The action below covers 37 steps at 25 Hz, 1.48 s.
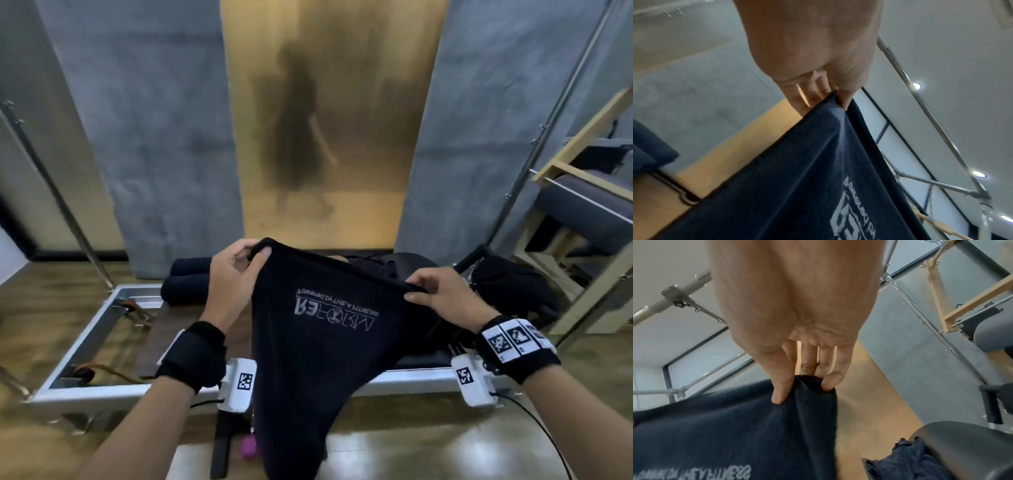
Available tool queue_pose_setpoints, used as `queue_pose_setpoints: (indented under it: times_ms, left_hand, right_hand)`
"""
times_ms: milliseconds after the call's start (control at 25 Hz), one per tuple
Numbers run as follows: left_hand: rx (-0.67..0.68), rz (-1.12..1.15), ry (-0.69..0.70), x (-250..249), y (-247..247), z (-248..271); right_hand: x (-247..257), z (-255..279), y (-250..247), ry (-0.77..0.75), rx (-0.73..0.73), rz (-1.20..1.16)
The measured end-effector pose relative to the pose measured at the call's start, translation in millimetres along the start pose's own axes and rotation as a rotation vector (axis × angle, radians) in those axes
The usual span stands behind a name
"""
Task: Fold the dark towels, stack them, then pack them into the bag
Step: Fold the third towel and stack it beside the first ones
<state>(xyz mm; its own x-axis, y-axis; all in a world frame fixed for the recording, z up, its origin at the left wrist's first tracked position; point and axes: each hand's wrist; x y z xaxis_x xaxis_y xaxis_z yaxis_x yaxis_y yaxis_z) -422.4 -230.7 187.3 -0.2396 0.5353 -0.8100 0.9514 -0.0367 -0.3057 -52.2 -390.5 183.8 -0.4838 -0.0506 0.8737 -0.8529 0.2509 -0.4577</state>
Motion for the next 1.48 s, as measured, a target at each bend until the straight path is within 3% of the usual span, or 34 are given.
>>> queue_pose_setpoints:
  times_ms: [280,480,600,720,840,960,1040,1160,1480]
  left_hand:
    - [-0.178,0.025,-0.173,31.2,-45.3,14.0]
    - [-0.205,0.084,-0.205,34.2,-59.4,26.6]
    - [-0.216,0.049,-0.253,41.5,-64.9,28.3]
    - [-0.310,-0.106,-0.220,52.9,-61.6,24.5]
    - [-0.357,-0.138,-0.236,61.8,-48.5,19.2]
    - [-0.298,0.025,-0.403,75.0,-27.7,6.0]
    - [-0.290,0.111,-0.504,89.1,-13.0,-8.2]
    - [-0.337,0.244,-0.609,112.9,7.0,-30.1]
    - [-0.357,0.177,-0.785,213.9,57.6,-107.5]
  right_hand:
    - [10.6,-29.9,20.6,-0.080,-0.173,-0.050]
    - [14.9,-27.1,26.3,-0.098,-0.196,-0.138]
    - [17.2,-22.3,28.7,-0.097,-0.319,-0.090]
    - [14.0,-24.4,39.1,-0.090,-0.399,-0.090]
    - [5.9,-38.5,55.6,0.030,-0.357,-0.340]
    - [-2.5,-63.3,74.9,0.124,-0.257,-0.618]
    - [-13.7,-85.0,87.7,0.154,-0.264,-0.707]
    - [-40.2,-120.2,103.3,0.215,-0.322,-0.768]
    - [-126.5,-226.7,140.2,0.424,-0.366,-0.810]
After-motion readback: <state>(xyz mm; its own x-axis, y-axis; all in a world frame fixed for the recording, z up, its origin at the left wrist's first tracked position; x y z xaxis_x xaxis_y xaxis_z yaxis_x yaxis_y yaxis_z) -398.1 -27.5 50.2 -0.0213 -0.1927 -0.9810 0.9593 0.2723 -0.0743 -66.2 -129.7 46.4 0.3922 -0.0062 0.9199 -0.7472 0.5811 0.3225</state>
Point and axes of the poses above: each hand's wrist, its own z-axis away from the middle knuckle, its own y-axis out of the palm, x = y × z, and after that the axes turned 14 degrees about -z, right-handed
